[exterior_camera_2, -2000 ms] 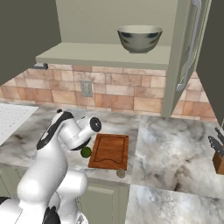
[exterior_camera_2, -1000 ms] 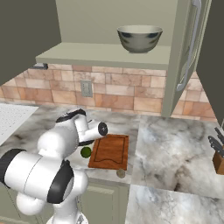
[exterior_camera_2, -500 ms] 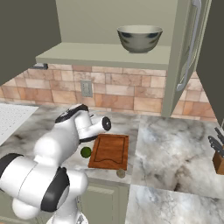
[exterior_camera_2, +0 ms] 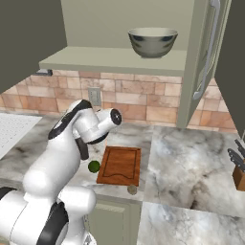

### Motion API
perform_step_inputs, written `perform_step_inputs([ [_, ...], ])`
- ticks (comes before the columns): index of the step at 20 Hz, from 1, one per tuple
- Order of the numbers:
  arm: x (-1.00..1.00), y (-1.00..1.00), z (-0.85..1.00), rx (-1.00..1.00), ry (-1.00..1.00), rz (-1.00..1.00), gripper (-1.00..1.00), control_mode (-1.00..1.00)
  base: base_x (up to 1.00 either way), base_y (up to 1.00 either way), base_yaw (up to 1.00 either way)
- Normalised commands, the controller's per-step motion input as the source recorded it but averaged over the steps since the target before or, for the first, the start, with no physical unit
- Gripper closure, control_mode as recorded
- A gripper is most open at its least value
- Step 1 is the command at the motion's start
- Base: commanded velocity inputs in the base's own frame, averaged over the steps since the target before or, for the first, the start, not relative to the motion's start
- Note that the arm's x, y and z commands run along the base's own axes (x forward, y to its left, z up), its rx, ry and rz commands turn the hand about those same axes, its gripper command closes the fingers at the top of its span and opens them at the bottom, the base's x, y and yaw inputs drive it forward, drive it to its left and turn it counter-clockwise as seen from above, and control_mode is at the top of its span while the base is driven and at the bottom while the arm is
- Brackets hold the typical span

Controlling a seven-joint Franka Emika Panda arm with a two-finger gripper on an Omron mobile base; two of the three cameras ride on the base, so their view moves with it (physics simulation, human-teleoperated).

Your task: Open the cabinet. Place the bowl and condiment on the counter. Then place the lime and garlic on the cutting board.

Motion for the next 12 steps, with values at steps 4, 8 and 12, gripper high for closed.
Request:
perform_step_inputs([
  [4, -0.58, -0.14, 0.93, -0.1, 0.05, -0.13, -1.0, -1.0, 0.0, 0.0, 0.0],
  [8, -0.39, -0.01, 0.66, -0.48, -0.2, -0.17, -1.0, -1.0, 0.0, 0.0, 0.0],
  [12, -0.05, 0.0, 0.93, -0.57, -0.21, -0.19, -1.0, -1.0, 0.0, 0.0, 0.0],
])
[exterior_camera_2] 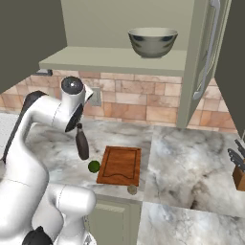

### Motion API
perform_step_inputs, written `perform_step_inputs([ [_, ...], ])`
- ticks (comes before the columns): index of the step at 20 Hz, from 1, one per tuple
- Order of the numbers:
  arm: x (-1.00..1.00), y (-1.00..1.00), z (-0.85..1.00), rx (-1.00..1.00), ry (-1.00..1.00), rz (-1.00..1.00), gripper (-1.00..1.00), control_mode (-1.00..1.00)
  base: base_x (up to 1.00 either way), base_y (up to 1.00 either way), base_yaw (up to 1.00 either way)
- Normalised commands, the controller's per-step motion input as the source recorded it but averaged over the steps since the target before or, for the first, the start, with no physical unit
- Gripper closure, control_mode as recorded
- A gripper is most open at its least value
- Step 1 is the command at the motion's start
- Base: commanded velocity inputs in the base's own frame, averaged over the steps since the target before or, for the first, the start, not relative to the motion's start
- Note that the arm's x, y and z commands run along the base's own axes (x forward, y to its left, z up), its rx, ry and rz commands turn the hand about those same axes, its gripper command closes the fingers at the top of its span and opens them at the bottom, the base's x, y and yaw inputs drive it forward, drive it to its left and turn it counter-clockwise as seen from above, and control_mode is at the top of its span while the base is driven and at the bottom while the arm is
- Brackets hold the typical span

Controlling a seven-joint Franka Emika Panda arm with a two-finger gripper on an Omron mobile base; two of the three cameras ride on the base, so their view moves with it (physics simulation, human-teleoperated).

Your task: Open the cabinet. Place the bowl and condiment on the counter. Then place the lime and garlic on the cutting board.

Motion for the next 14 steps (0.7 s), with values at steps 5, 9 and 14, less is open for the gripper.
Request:
perform_step_inputs([
  [5, -0.01, -0.12, 1.0, -0.45, -0.09, -0.21, -1.0, -1.0, 0.0, 0.0, 0.0],
  [9, -0.03, -0.22, 1.0, -0.32, -0.06, -0.25, -1.0, -1.0, 0.0, 0.0, 0.0],
  [14, 0.0, -0.4, 0.91, -0.26, -0.19, -0.25, -1.0, -1.0, 0.0, 0.0, 0.0],
])
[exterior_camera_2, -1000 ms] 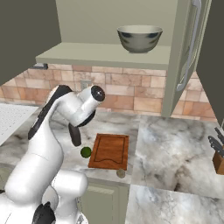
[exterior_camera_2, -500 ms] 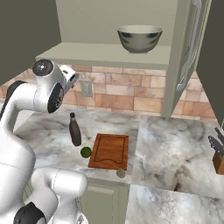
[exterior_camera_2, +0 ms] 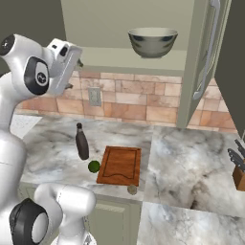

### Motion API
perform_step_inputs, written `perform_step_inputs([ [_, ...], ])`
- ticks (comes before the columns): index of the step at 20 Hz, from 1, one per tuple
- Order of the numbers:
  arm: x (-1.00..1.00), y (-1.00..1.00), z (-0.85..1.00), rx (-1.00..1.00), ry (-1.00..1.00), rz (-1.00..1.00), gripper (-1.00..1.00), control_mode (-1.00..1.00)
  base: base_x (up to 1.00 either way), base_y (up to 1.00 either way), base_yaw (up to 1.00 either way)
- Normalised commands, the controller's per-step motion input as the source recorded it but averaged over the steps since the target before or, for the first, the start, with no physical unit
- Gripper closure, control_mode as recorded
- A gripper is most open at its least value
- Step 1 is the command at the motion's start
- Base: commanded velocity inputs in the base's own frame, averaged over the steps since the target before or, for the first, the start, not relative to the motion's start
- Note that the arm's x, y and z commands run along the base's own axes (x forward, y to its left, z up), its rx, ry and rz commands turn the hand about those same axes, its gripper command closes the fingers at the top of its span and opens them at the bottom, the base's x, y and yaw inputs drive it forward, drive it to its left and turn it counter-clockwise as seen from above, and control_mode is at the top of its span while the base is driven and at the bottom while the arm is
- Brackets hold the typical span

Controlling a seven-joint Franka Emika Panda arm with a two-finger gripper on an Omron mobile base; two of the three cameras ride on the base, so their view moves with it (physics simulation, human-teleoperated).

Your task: Open the cabinet. Place the bowl and condiment on the counter. Then place the lime and garlic on the cutting board.

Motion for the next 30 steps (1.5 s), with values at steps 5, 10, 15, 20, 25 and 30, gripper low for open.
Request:
perform_step_inputs([
  [5, 0.03, -0.55, 0.77, -0.11, -0.14, -0.18, -1.0, -1.0, 0.0, 0.0, 0.0],
  [10, 0.33, -0.41, 0.28, -0.01, 0.02, -0.09, -1.0, -1.0, 0.0, 0.0, 0.0],
  [15, 0.34, -0.17, -0.03, 0.01, 0.02, -0.01, -1.0, -1.0, 0.0, 0.0, 0.0],
  [20, 1.0, -0.32, 0.0, 0.02, 0.0, 0.01, -1.0, -1.0, 0.0, 0.0, 0.0],
  [25, 0.6, -0.23, 0.41, 0.0, -0.01, 0.0, -1.0, -1.0, 0.0, 0.0, 0.0],
  [30, 0.41, -0.3, 0.1, 0.0, -0.04, 0.0, -1.0, -1.0, 0.0, 0.0, 0.0],
])
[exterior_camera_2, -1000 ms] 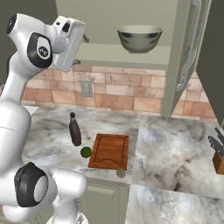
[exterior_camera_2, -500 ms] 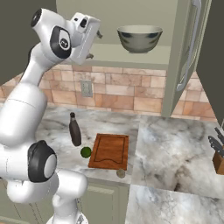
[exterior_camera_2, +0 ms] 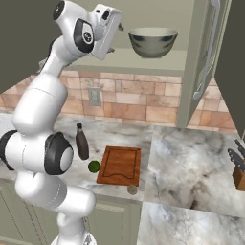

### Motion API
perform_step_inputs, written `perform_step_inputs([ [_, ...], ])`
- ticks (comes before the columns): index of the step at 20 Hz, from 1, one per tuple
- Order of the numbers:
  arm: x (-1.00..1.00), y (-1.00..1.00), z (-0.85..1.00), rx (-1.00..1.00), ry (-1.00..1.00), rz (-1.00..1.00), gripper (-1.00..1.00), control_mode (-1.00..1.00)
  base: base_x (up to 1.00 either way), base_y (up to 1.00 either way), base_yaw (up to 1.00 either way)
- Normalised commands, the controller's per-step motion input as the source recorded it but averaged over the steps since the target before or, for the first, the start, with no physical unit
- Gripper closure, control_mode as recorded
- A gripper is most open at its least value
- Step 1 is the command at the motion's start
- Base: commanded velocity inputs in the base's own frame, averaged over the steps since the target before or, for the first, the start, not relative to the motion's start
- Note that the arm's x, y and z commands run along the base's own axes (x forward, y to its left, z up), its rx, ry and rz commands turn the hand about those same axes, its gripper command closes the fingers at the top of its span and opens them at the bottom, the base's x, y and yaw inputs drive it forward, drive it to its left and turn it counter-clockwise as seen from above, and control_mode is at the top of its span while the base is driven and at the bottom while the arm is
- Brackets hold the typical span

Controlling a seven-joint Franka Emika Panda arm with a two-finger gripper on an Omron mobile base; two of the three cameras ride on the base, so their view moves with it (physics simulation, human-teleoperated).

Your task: Open the cabinet. Place the bowl and condiment on the counter. Then place the lime and garlic on the cutting board.

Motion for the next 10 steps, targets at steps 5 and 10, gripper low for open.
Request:
perform_step_inputs([
  [5, 0.54, -0.33, 0.0, 0.0, 0.01, 0.0, -1.0, -1.0, 0.0, 0.0, 0.0],
  [10, 0.42, -0.41, -0.06, 0.0, 0.0, 0.01, -1.0, -1.0, 0.0, 0.0, 0.0],
])
